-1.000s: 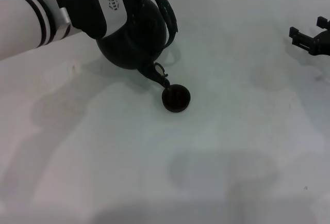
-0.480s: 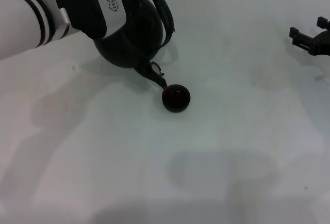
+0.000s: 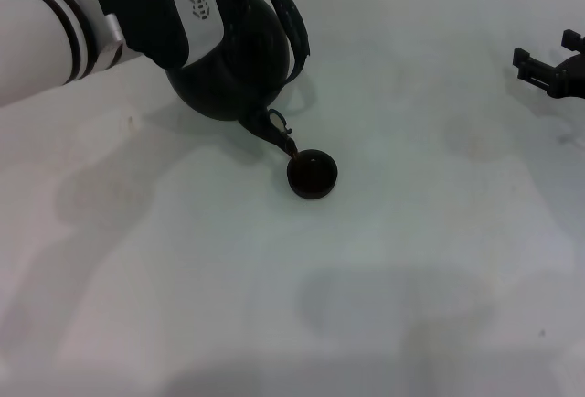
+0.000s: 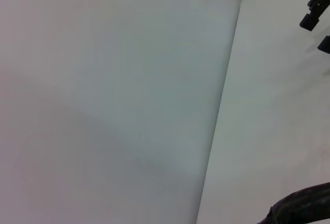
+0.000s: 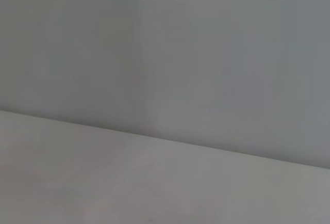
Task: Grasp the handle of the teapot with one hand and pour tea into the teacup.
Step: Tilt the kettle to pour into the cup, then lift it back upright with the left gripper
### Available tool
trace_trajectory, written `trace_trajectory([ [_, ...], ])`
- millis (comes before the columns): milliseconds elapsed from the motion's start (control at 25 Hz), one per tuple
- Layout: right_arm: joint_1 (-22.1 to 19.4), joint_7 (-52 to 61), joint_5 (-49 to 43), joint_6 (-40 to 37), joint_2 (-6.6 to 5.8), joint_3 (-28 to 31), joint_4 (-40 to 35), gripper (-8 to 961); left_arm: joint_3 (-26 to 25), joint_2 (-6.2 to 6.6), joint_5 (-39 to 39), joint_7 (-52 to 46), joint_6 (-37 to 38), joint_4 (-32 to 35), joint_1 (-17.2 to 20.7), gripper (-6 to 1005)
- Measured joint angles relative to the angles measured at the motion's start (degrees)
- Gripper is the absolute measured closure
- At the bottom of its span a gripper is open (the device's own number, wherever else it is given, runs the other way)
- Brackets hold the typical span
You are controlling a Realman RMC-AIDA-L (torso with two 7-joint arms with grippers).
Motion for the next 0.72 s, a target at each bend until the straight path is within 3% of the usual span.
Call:
trace_trajectory([
  [360, 0.00, 0.00, 0.00, -0.50, 0.00, 0.00, 0.00, 95, 0.51, -0.02, -0.02, -1.70, -0.66, 0.22, 0.47, 901],
  [720, 0.00, 0.19, 0.00, -0.89, -0.01, 0.00, 0.00, 95, 1.65, -0.09, -0.67, -3.99, -2.39, 1.33, 3.67, 901],
])
